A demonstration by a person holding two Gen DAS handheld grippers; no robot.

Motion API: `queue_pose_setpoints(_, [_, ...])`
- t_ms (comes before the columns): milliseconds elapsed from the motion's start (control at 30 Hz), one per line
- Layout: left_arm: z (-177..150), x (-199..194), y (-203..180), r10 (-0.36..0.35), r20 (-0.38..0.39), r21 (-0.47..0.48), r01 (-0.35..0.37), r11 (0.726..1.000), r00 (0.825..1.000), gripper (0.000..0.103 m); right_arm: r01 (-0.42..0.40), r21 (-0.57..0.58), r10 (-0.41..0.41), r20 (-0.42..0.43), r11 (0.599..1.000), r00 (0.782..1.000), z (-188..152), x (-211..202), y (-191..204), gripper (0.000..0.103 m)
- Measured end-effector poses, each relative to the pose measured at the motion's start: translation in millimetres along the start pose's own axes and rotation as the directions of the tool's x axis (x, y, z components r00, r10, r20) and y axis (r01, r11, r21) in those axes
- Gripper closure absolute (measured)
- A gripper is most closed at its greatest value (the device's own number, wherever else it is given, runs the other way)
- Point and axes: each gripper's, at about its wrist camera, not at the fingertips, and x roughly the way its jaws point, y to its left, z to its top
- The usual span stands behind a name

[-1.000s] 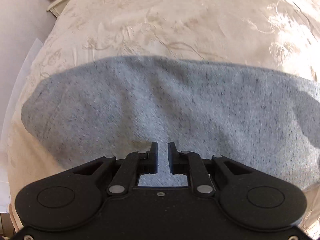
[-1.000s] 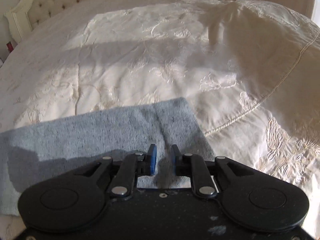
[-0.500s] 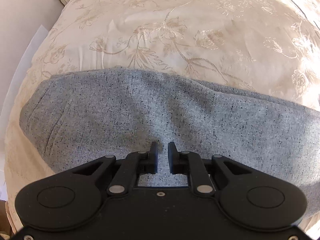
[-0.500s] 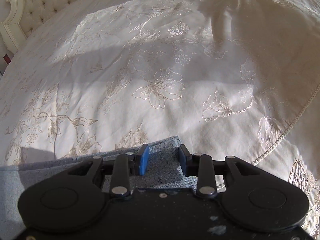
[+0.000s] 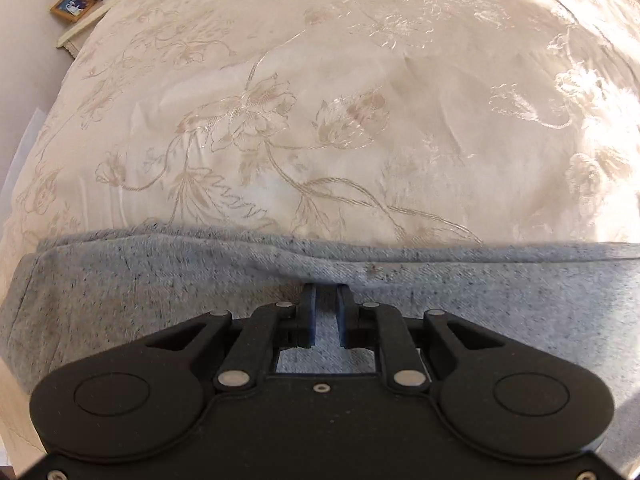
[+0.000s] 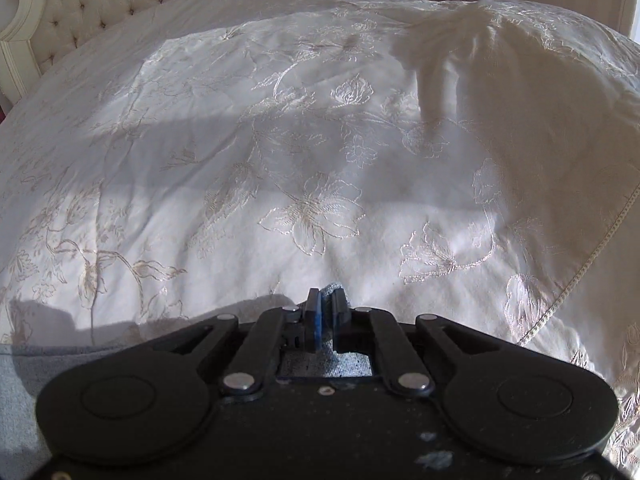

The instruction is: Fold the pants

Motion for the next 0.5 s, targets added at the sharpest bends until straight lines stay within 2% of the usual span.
queue_pose_setpoints(33, [5,10,2,0.019,-0.012,-0.016,-0.019,1.0,1.0,0.081,0.009,0.0,-0.009,-0.01,1.0,1.0,-3,4,0,0.098])
queue_pose_setpoints(133, [19,28,12,0.004,-0.041,-0.102,-0.008,0.995,0.999,0.082,0.023,0.002,-0.023,-0.022,1.0,0.999,-10,12,-2,0.097])
queue_pose_setpoints(233, [26,25,15,0.008,-0.044,-0.126,-0.013,0.992,0.999,0.083,0.034,0.0,-0.034,-0.026,0.999,0.999,-12,17,-1,0.096])
queue_pose_setpoints(300, [26,11,18,0.006,-0.039,-0.115,-0.01,0.993,0.999,0.082,0.049,-0.014,-0.05,-0.026,0.999,0.998,-11,17,1,0.092])
queue_pose_setpoints(367, [19,-12,24,0.019,0.005,-0.104,-0.018,0.994,1.0,0.082,0.072,-0.023,-0.072,-0.005,0.997,0.997,-8,8,5,0.082])
queue_pose_setpoints(500, [-24,-61,40,0.016,0.069,-0.079,-0.011,0.997,0.998,0.082,0.078,-0.035,-0.075,0.083,0.996,0.994,-11,-33,20,0.079])
